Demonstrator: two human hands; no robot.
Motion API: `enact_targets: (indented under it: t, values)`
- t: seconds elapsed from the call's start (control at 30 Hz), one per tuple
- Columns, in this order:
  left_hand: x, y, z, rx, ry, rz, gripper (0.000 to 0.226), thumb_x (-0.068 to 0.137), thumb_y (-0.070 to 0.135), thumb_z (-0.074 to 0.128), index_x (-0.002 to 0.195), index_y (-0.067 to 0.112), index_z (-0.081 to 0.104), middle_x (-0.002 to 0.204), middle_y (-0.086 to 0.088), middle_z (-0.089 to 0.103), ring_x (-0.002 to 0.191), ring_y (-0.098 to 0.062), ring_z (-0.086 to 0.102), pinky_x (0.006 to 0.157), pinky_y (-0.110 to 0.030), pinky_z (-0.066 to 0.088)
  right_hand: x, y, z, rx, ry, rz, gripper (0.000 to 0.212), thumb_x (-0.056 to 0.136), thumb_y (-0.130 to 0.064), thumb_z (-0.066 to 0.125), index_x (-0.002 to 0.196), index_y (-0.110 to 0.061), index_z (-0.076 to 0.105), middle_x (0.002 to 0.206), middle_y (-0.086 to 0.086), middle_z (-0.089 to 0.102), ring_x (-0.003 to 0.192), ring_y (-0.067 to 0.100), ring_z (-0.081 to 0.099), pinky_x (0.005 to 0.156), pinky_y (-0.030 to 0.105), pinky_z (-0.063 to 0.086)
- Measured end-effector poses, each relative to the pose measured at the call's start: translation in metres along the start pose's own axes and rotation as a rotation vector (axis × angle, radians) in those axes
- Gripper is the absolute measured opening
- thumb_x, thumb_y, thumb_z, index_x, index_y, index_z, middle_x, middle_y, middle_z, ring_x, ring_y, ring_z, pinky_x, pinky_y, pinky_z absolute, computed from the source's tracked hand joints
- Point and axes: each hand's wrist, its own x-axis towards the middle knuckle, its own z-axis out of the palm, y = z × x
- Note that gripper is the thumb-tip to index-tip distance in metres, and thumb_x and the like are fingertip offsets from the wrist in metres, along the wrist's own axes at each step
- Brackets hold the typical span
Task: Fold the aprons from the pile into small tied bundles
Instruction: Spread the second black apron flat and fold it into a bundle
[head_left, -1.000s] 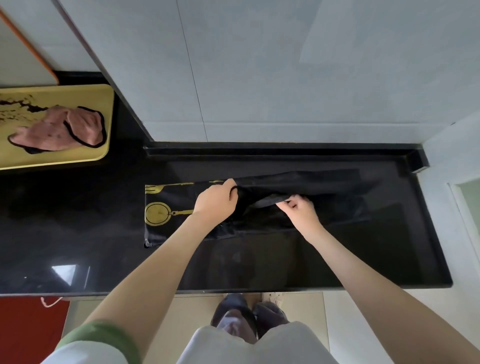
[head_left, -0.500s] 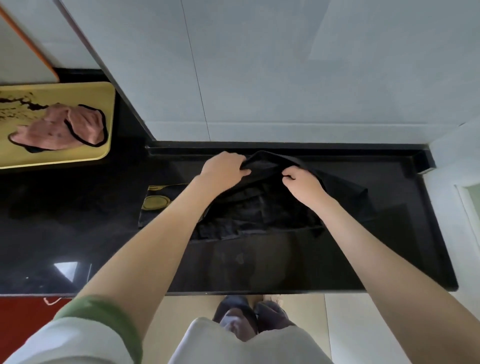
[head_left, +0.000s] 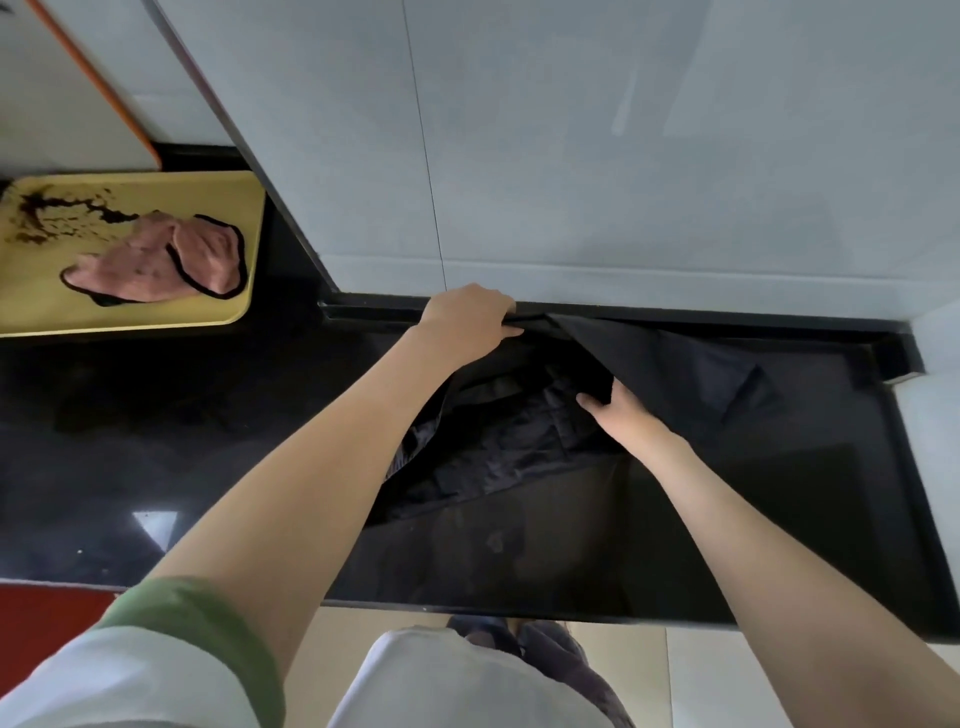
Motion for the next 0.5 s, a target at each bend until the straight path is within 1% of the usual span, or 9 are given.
enact_targets:
  t: [0.1,0.17,0.2,0.23,0.27,0.33,0.4,0.43,0.5]
  values:
    - [-0.002,0.001,0.002,0.03,-0.014,0.006,0.036,0.1,0.044,0.04,0.118,0.017,0.056,0.105,-0.006,0.062,0.093,-0.025,0.057,0.068,-0.032,0.038,0.016,-0.001,-0.011,-0.007,0.004,-0.035,0.076,0.095,-0.033,0.058,0.153,-0.011,0.015,0.159,0.011,0.018,0.145,0.031,0.017,0.117,0.04,0.015]
    - [-0.004,0.001,0.003,0.027,-0.011,0.005,0.037,0.1,0.046,0.04,0.117,0.018,0.056,0.102,-0.006,0.062,0.091,-0.025,0.057,0.068,-0.031,0.038,0.02,0.0,-0.018,-0.092,0.015,-0.028,0.062,0.097,-0.029,0.055,0.148,-0.01,0.027,0.154,0.013,0.028,0.141,0.034,0.027,0.115,0.043,0.023]
    - [-0.005,0.001,0.003,0.022,-0.008,0.006,0.036,0.1,0.046,0.04,0.117,0.018,0.056,0.101,-0.005,0.062,0.091,-0.025,0.057,0.069,-0.031,0.039,0.02,0.001,-0.02,-0.125,0.002,-0.02,0.049,0.098,-0.028,0.053,0.141,-0.009,0.038,0.149,0.014,0.036,0.136,0.035,0.034,0.111,0.043,0.028]
    - [-0.005,0.0,0.003,0.016,-0.007,0.008,0.036,0.099,0.046,0.041,0.116,0.019,0.057,0.1,-0.004,0.061,0.091,-0.025,0.057,0.069,-0.03,0.039,0.018,0.003,-0.022,-0.166,-0.012,-0.021,0.036,0.099,-0.027,0.051,0.129,-0.009,0.047,0.141,0.016,0.045,0.129,0.035,0.042,0.106,0.041,0.033]
    - [-0.006,0.0,0.003,0.014,-0.007,0.011,0.035,0.099,0.046,0.041,0.116,0.02,0.057,0.099,-0.003,0.061,0.091,-0.024,0.057,0.069,-0.03,0.039,0.014,0.004,-0.023,-0.222,-0.022,-0.042,0.026,0.1,-0.026,0.049,0.119,-0.009,0.052,0.133,0.017,0.051,0.122,0.034,0.047,0.1,0.038,0.037]
    - [-0.007,0.001,0.002,0.019,0.001,0.014,0.034,0.1,0.045,0.041,0.115,0.02,0.057,0.1,-0.003,0.062,0.089,-0.024,0.056,0.069,-0.031,0.04,0.005,0.008,-0.025,-0.342,-0.019,-0.136,0.027,0.1,-0.025,0.047,0.118,-0.005,0.054,0.122,0.016,0.056,0.113,0.032,0.052,0.092,0.032,0.039]
    - [-0.007,0.003,0.0,0.02,0.003,0.008,0.033,0.1,0.044,0.041,0.115,0.019,0.058,0.096,-0.002,0.06,0.085,-0.022,0.054,0.068,-0.031,0.04,-0.003,0.013,-0.028,-0.431,0.026,-0.226,0.029,0.1,-0.021,0.047,0.123,-0.003,0.05,0.12,0.014,0.056,0.11,0.028,0.054,0.092,0.029,0.039]
    - [-0.006,0.003,-0.001,0.02,0.003,-0.001,0.033,0.1,0.043,0.041,0.114,0.019,0.058,0.093,-0.001,0.058,0.084,-0.021,0.052,0.068,-0.031,0.04,-0.006,0.016,-0.029,-0.442,0.034,-0.253,0.03,0.099,-0.018,0.046,0.125,-0.003,0.048,0.12,0.014,0.056,0.107,0.027,0.054,0.092,0.03,0.04]
    - [-0.006,0.005,-0.002,0.02,0.008,-0.017,0.033,0.101,0.043,0.041,0.114,0.018,0.058,0.094,-0.002,0.057,0.086,-0.023,0.054,0.069,-0.032,0.04,-0.017,0.02,-0.035,-0.444,-0.003,-0.277,0.026,0.099,-0.016,0.044,0.124,-0.006,0.045,0.108,0.012,0.056,0.093,0.024,0.054,0.082,0.029,0.04]
